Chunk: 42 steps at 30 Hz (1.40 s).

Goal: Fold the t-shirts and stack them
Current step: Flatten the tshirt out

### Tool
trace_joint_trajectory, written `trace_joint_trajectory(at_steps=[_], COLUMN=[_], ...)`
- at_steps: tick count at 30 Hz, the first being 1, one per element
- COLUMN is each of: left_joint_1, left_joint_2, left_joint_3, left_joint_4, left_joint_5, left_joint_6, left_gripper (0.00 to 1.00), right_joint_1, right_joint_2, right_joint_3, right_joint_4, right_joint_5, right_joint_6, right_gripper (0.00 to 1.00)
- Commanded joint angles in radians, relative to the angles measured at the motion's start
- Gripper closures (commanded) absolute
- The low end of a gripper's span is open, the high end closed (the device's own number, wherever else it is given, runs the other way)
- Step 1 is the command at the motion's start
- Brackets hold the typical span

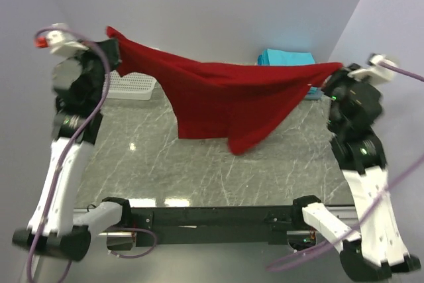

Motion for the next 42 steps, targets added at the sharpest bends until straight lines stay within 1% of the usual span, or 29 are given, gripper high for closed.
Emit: trace_joint_trajectory(at_steps=[1,3,4,6,7,9,10,12,14,17,20,21,23,24,25,26,27,28,29,30,31,32,33,34,35,36,39,42], left_joint_1=[0.001,0.001,0.001,0.001,0.001,0.001,0.001,0.001,0.001,0.001,0.001,0.001,0.001,0.001,0.002,0.004,0.007,0.022,0.036,0.063,0.077,0.091,0.099,0.099,0.099,0.099,0.099,0.099], left_joint_2=[-0.129,-0.193,-0.213,-0.259,-0.275,-0.301,-0.304,-0.304,-0.310,-0.316,-0.304,-0.289,-0.272,-0.254,-0.243,-0.225,-0.214,-0.206,-0.195,-0.185,-0.183,-0.186,-0.198,-0.207,-0.233,-0.244,-0.264,-0.249], left_joint_3=[0.079,0.114,0.157,0.205,0.255,0.306,0.362,0.442,0.461,0.434,0.343,0.278,0.196,0.100,0.047,-0.008,-0.119,-0.177,-0.232,-0.336,-0.385,-0.424,-0.468,-0.485,-0.501,-0.521,-0.542,-0.556], left_joint_4=[-0.029,-0.057,-0.068,-0.097,-0.105,-0.123,-0.143,-0.177,-0.189,-0.186,-0.181,-0.181,-0.181,-0.184,-0.184,-0.183,-0.186,-0.190,-0.198,-0.204,-0.206,-0.216,-0.227,-0.229,-0.221,-0.214,-0.200,-0.157], left_joint_5=[-0.081,-0.094,-0.089,-0.069,-0.062,-0.034,-0.022,-0.008,-0.008,-0.034,-0.092,-0.121,-0.224,-0.258,-0.285,-0.327,-0.339,-0.347,-0.324,-0.301,-0.281,-0.261,-0.260,-0.263,-0.261,-0.250,-0.232,-0.166], left_joint_6=[0.073,0.101,0.112,0.130,0.136,0.149,0.159,0.173,0.179,0.175,0.161,0.158,0.130,0.118,0.089,0.075,0.055,0.026,-0.041,-0.081,-0.156,-0.185,-0.209,-0.222,-0.215,-0.209,-0.193,-0.172], left_gripper=[0.99,0.99,0.99,0.99,0.99,0.99,0.99,0.99,0.99,0.99,0.99,0.98,0.97,0.96,0.95,0.93,0.93,0.92,0.92,0.85,0.72,0.61,0.36,0.20,0.06,0.01,0.00,0.01], right_joint_1=[-0.004,-0.004,-0.004,-0.004,-0.006,-0.004,-0.004,-0.006,-0.004,-0.004,-0.004,-0.006,-0.004,-0.004,-0.004,-0.004,-0.006,-0.004,-0.004,-0.006,-0.006,-0.004,-0.004,-0.006,-0.003,-0.006,-0.004,0.002], right_joint_2=[-0.111,-0.166,-0.183,-0.226,-0.236,-0.249,-0.252,-0.256,-0.252,-0.223,-0.163,-0.120,-0.053,-0.031,-0.013,0.028,0.052,0.076,0.130,0.162,0.197,0.263,0.297,0.328,0.378,0.394,0.411,0.400], right_joint_3=[0.091,0.137,0.155,0.212,0.237,0.313,0.338,0.379,0.402,0.409,0.366,0.352,0.280,0.246,0.164,0.121,0.075,-0.018,-0.063,-0.105,-0.171,-0.189,-0.200,-0.205,-0.205,-0.205,-0.214,-0.231], right_joint_4=[0.059,0.056,0.056,0.049,0.042,0.009,0.001,0.012,0.018,0.019,0.032,0.033,0.067,0.088,0.111,0.157,0.177,0.196,0.229,0.240,0.248,0.246,0.237,0.225,0.198,0.190,0.179,0.162], right_joint_5=[0.052,0.043,0.037,-0.015,-0.029,-0.065,-0.084,-0.087,-0.093,-0.099,-0.134,-0.145,-0.190,-0.210,-0.236,-0.260,-0.309,-0.326,-0.329,-0.336,-0.345,-0.355,-0.366,-0.374,-0.366,-0.357,-0.348,-0.377], right_joint_6=[-0.119,-0.143,-0.162,-0.189,-0.202,-0.215,-0.228,-0.236,-0.242,-0.270,-0.259,-0.253,-0.229,-0.215,-0.200,-0.184,-0.169,-0.134,-0.115,-0.070,-0.052,-0.040,-0.020,-0.015,-0.009,0.001,0.021,0.057], right_gripper=[1.00,1.00,1.00,1.00,1.00,1.00,1.00,1.00,1.00,1.00,1.00,1.00,1.00,1.00,1.00,1.00,1.00,1.00,1.00,1.00,0.97,0.75,0.62,0.48,0.37,0.35,0.33,0.32])
